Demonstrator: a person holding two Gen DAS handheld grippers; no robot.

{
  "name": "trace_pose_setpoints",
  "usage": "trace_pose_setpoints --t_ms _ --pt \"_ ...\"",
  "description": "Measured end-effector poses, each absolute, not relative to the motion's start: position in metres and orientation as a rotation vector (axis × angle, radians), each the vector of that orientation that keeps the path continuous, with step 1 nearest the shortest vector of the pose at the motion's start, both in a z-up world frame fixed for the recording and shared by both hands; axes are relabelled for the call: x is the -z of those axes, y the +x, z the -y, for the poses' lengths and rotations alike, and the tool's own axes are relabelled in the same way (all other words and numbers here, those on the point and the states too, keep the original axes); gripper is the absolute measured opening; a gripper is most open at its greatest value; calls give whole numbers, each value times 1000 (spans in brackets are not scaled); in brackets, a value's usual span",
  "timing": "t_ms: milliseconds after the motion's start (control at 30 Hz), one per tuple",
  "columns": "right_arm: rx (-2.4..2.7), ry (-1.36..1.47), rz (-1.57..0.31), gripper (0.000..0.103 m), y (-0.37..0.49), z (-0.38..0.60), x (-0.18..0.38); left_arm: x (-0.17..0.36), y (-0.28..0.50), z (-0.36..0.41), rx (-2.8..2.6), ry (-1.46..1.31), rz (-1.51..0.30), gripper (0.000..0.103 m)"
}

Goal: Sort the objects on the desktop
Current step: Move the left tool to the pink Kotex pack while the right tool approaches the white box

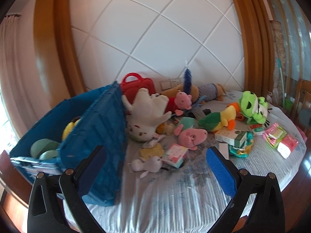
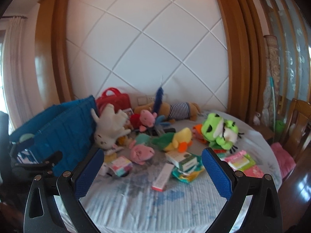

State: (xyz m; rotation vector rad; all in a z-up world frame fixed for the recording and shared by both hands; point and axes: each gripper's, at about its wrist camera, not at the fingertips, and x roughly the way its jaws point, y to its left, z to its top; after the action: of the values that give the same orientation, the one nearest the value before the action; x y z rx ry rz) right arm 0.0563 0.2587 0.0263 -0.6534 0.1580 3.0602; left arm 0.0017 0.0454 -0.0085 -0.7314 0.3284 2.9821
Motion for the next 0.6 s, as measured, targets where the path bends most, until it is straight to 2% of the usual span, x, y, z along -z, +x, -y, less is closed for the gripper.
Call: trace_pose_setpoints --t_ms 333,400,467,600 --pt "-3109 -963 -104 101 -27 -281 47 67 -58 -66 -2927 -843 -363 103" --pt "-3112 -1022 -135 101 -41 -286 61 84 -72 -65 -2932 -898 -341 103" --pt "-3104 -1097 -161 97 -53 -289 78 99 -86 -64 -2931 -945 -328 103" --pt "-3064 -1250 -193 96 -78 -287 115 124 -116 -67 -2885 -1009 -309 103"
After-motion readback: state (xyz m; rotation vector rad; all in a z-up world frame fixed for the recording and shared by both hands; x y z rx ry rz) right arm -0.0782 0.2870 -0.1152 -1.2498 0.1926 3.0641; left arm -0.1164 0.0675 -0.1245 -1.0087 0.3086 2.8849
